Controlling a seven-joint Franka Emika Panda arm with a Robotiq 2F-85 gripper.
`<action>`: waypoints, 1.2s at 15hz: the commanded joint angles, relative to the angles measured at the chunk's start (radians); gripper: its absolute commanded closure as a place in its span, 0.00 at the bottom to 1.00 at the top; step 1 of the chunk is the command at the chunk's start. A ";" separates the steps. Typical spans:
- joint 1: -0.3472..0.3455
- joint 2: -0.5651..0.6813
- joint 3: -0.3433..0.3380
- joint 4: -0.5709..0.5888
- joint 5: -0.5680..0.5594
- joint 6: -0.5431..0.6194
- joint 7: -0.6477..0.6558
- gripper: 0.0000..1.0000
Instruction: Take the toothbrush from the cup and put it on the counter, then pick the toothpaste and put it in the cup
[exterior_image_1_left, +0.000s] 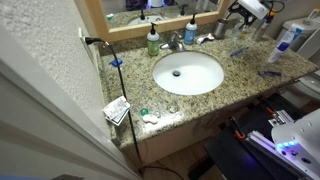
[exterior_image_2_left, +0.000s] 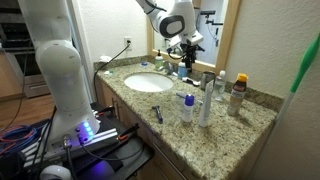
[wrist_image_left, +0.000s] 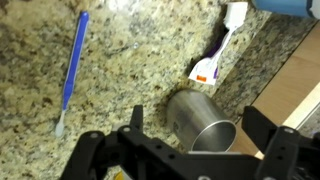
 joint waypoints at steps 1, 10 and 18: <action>0.024 0.107 0.052 0.087 0.107 0.028 0.091 0.00; 0.063 0.255 0.034 0.175 0.011 0.014 0.288 0.00; 0.061 0.487 0.046 0.409 0.090 0.016 0.405 0.00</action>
